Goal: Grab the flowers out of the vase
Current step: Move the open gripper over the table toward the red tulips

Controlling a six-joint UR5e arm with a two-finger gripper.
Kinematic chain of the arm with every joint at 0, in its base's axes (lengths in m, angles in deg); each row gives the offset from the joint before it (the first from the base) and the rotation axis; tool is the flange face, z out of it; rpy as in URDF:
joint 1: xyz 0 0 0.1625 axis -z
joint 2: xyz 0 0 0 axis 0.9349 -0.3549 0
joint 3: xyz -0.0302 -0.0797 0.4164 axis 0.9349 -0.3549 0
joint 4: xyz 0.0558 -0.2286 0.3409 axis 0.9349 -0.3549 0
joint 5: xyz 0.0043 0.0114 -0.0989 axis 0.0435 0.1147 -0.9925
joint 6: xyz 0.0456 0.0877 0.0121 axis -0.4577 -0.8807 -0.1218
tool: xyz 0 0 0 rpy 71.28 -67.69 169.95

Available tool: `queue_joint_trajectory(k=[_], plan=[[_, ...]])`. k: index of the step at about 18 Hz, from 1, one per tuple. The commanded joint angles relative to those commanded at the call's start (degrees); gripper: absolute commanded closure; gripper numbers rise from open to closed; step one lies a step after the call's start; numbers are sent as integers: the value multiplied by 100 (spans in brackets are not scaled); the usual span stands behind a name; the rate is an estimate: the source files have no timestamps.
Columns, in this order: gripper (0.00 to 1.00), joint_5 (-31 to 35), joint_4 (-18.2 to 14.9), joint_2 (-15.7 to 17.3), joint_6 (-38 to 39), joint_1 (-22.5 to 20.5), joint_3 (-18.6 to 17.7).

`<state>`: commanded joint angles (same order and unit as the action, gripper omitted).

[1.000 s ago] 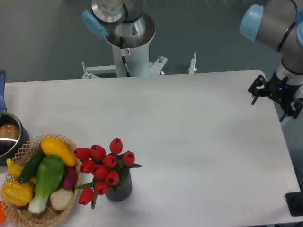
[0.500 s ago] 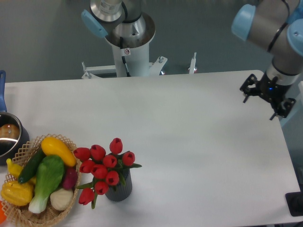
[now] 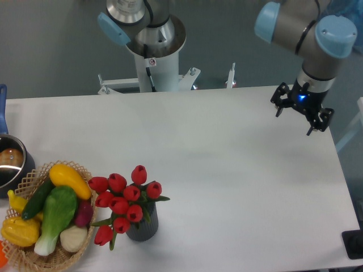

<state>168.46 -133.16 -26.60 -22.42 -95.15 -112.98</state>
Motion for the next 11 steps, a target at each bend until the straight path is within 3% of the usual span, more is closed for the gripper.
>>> queue_joint_trajectory(k=[4,6,9,11], plan=[[0,-377,-245,123,599,193,-53],[0,-623,-317,237,625,351,-280],[0,-1755,261,439,730,440,-623],[0,-2082,369,475,1055,492,-668]])
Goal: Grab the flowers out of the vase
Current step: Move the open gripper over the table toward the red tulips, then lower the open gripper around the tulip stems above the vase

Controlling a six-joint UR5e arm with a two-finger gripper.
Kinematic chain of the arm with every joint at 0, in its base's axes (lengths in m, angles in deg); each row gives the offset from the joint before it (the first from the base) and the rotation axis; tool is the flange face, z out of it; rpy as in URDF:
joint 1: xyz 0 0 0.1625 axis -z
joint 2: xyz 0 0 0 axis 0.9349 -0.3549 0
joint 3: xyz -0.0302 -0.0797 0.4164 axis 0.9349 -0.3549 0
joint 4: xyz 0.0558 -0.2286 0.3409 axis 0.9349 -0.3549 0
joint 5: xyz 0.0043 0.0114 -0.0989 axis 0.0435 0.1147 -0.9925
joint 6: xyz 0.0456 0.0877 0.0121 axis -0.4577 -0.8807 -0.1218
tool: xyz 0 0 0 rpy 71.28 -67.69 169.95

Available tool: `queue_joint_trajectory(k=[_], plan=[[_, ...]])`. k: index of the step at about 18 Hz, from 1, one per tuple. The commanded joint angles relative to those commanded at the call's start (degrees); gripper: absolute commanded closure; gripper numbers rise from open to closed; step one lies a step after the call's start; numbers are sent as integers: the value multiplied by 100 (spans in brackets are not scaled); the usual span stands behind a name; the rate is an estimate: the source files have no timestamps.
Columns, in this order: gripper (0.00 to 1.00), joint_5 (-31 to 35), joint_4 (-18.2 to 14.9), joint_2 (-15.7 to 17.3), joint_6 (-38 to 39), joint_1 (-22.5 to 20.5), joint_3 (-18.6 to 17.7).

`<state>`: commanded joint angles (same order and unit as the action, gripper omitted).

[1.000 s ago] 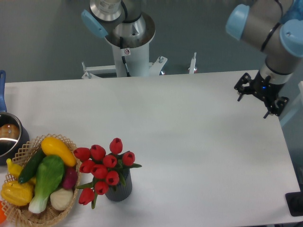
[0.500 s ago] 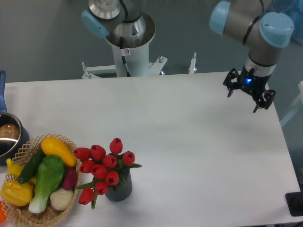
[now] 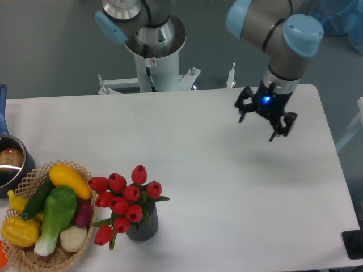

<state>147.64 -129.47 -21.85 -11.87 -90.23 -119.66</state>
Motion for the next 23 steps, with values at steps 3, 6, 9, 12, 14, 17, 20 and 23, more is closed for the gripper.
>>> queue_joint_trajectory(k=[3,6,9,12,14,17,20,23], plan=[[0,-457,-26,-18,133,220,0],[0,-1090,-9,-96,449,413,0],[0,-1318,26,-263,494,711,96],[0,-2204,27,-562,485,809,290],[0,-2811,27,-624,476,809,290],[0,-3217,27,-703,467,826,281],[0,-3586,27,-756,458,897,281],[0,-3789,35,-844,450,941,281]])
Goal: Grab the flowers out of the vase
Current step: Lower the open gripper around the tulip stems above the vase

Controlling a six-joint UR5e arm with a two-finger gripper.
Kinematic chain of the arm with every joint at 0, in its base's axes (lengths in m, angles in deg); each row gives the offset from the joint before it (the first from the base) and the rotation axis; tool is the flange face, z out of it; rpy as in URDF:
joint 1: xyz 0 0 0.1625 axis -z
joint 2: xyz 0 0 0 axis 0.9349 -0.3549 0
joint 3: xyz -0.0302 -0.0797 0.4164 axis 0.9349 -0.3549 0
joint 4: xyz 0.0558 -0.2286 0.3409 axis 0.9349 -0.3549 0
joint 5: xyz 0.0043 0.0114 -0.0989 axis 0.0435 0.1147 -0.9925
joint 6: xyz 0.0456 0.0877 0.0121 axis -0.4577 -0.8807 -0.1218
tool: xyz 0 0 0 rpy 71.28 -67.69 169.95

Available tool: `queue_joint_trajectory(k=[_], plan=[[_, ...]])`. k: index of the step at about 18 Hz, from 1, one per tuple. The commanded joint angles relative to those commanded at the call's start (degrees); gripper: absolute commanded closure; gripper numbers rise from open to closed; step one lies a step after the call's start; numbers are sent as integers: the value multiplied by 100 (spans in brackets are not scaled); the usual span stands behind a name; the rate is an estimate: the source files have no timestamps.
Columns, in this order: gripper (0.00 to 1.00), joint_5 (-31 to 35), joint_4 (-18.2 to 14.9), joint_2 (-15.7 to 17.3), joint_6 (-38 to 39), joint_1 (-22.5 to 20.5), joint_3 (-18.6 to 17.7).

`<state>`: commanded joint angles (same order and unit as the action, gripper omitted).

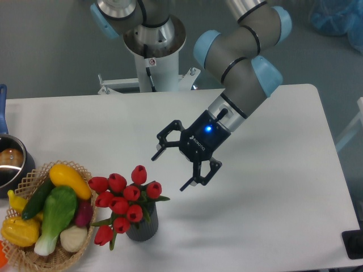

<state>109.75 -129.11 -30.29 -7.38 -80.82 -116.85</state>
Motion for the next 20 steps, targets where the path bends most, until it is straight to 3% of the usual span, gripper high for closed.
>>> queue_joint_trajectory(k=[2,6,10,20], plan=[[0,-44,35,-62,0,105,0],[0,-158,517,-272,9,211,17],[0,-308,764,-431,9,290,53],[0,-317,826,-528,9,431,70]])
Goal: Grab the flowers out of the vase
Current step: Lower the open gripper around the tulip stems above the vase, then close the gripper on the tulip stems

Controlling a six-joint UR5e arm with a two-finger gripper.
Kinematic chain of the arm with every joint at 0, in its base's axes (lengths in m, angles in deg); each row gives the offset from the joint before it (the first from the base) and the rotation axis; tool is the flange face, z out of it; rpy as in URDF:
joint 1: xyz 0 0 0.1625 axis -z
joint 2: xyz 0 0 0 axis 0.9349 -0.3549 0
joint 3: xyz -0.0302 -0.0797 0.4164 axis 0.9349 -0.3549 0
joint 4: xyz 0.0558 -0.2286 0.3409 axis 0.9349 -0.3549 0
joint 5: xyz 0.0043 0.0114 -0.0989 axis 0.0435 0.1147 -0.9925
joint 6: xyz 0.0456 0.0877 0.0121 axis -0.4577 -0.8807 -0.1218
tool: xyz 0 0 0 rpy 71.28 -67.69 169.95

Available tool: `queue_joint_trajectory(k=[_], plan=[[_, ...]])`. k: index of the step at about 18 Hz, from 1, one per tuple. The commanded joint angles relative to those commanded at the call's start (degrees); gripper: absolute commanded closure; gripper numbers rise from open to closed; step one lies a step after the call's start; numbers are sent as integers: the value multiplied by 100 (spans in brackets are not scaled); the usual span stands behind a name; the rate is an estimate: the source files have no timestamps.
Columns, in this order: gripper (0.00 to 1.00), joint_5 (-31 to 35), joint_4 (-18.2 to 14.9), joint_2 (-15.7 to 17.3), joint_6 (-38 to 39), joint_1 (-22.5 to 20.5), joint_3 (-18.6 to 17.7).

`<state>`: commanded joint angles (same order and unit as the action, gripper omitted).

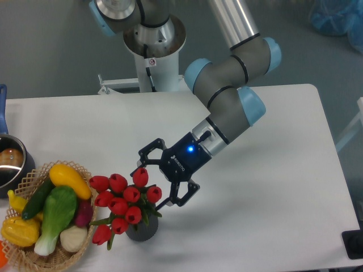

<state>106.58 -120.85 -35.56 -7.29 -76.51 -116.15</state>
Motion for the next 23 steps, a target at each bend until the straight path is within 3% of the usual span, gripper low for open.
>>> queue_joint_trajectory(k=[2,5,7,10,11,23], plan=[[2,0,0,17,9,53,0],[26,-9,0,44,0,53,0],[50,-44,0,44,0,44,0],[96,-35,0,70,-9,44,0],[100,-26,9,88,-9,44,0],[100,-9,35,307,18,-17,176]])
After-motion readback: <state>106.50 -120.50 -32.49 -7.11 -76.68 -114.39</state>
